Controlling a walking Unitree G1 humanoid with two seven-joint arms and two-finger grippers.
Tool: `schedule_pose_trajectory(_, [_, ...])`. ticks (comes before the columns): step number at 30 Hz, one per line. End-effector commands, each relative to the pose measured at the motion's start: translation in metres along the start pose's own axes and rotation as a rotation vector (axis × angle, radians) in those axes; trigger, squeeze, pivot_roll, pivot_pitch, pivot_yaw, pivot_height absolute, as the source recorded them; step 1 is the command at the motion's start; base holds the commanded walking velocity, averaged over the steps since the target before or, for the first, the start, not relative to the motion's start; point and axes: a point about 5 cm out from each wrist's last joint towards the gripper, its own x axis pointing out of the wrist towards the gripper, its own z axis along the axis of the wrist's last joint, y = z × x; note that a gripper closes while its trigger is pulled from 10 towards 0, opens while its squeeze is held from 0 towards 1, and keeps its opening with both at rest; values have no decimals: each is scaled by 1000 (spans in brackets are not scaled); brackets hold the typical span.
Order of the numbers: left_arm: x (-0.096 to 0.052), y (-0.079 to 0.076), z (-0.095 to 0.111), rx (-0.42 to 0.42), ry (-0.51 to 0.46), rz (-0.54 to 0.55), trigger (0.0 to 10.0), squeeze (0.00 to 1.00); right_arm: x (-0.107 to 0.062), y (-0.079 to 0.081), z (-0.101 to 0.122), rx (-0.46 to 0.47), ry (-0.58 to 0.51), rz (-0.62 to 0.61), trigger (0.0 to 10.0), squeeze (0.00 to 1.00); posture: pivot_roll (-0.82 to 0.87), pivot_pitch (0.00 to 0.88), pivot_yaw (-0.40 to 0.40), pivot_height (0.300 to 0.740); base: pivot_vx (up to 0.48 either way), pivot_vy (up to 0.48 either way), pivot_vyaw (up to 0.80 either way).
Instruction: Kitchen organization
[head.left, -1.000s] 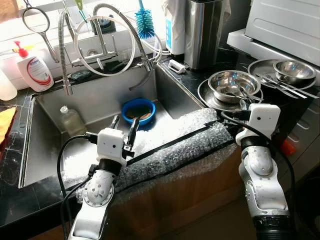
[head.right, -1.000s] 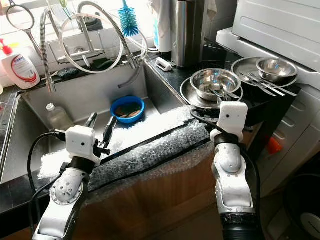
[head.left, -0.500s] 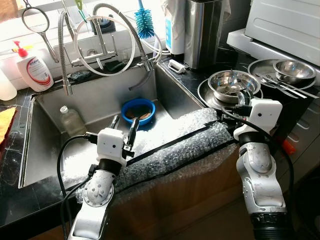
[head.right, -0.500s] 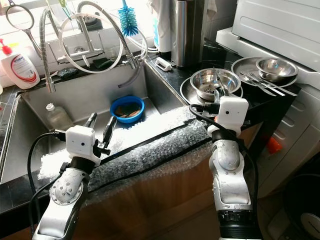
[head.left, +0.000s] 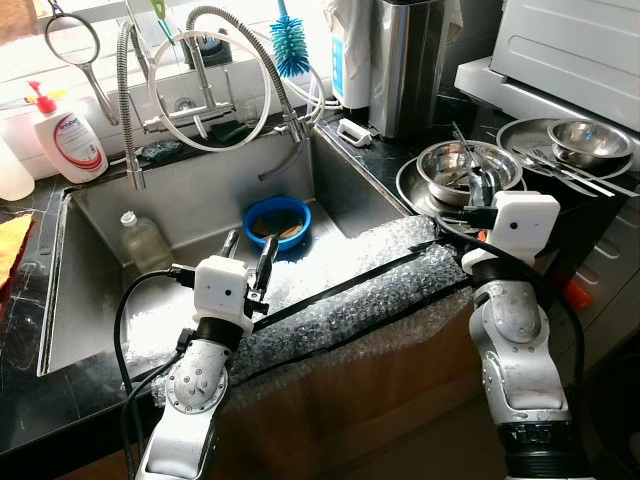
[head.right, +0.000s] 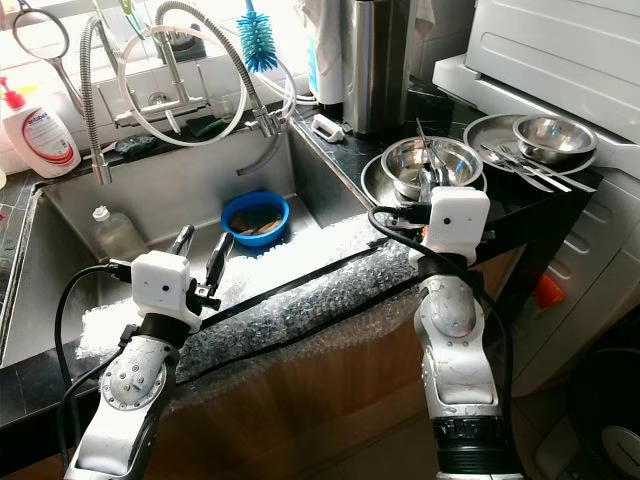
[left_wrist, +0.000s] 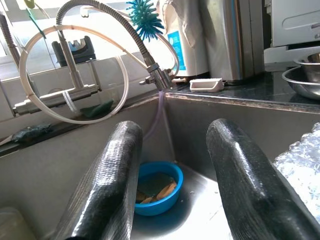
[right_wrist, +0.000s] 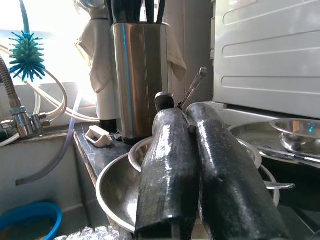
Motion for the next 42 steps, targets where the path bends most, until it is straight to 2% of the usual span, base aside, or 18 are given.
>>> schedule_pose_trajectory(1, [2,2,0,15,-1,-1,10000,0,5,5,17,5,-81,21,10000,0,-186,0,99,740,0,0,0])
schedule_pose_trajectory(12, [2,3,0,18,-4,7,10000,0,7,17,29,-27,-149,96,10000,0,-178,0,89,740,0,0,0])
schedule_pose_trajectory(26, [2,3,0,16,-5,16,10000,0,8,20,33,-33,-173,116,10000,0,-183,0,86,740,0,0,0])
schedule_pose_trajectory(28, [2,2,1,16,-6,14,10000,0,9,22,36,-4,-183,127,10000,0,-183,0,87,740,0,0,0])
schedule_pose_trajectory(32, [4,5,1,7,-10,30,10000,0,15,29,45,146,-186,157,10000,0,-185,0,89,740,0,0,0])
schedule_pose_trajectory(37, [7,11,4,8,-19,50,10000,0,18,36,49,208,-185,216,10000,0,-182,0,86,740,0,0,0])
schedule_pose_trajectory(42, [7,12,3,15,-15,53,10000,0,16,48,46,341,-130,323,10000,0,-183,0,86,740,0,0,0])
